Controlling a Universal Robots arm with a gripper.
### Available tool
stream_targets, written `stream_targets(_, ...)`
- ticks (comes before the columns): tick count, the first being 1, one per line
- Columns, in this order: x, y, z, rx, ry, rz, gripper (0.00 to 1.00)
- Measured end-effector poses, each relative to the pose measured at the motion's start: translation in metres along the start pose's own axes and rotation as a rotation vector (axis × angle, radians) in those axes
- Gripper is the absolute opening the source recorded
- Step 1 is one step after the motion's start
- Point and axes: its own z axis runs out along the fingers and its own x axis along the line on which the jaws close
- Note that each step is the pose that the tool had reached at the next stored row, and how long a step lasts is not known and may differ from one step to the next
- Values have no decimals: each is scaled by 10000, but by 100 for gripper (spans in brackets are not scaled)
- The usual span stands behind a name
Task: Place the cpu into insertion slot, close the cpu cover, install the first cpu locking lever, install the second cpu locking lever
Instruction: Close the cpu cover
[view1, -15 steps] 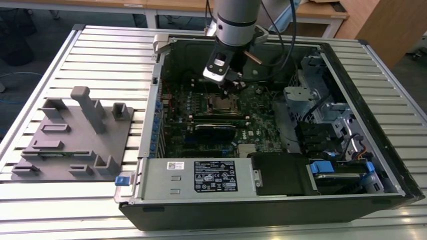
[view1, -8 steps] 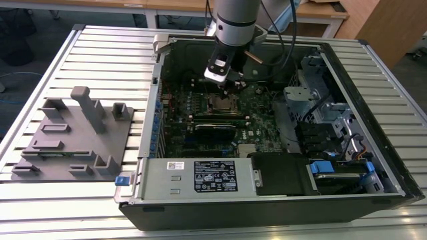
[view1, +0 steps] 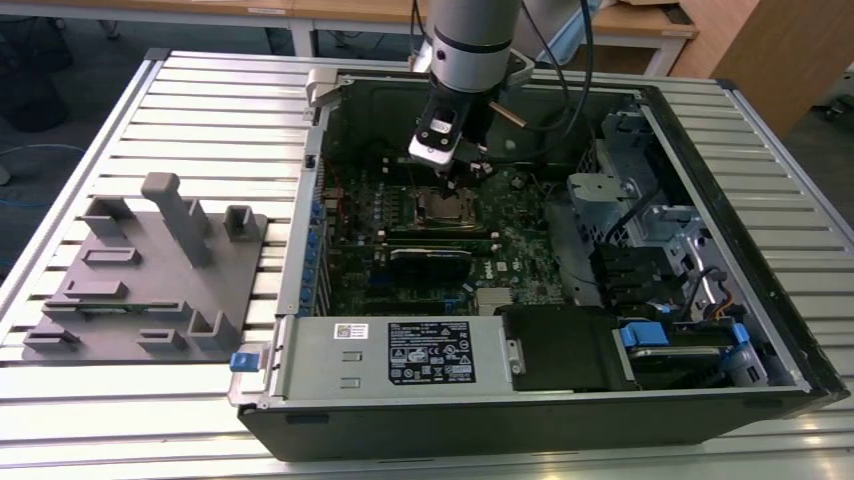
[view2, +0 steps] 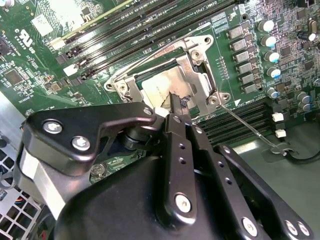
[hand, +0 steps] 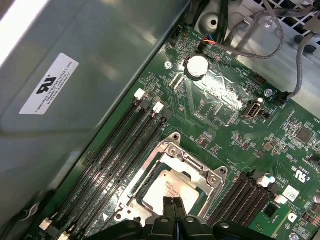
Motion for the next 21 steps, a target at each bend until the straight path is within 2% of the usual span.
stream_targets(10, 0, 0, 0, 1, 1, -113, 11)
stream_targets(21, 0, 0, 0, 5, 5, -845, 11)
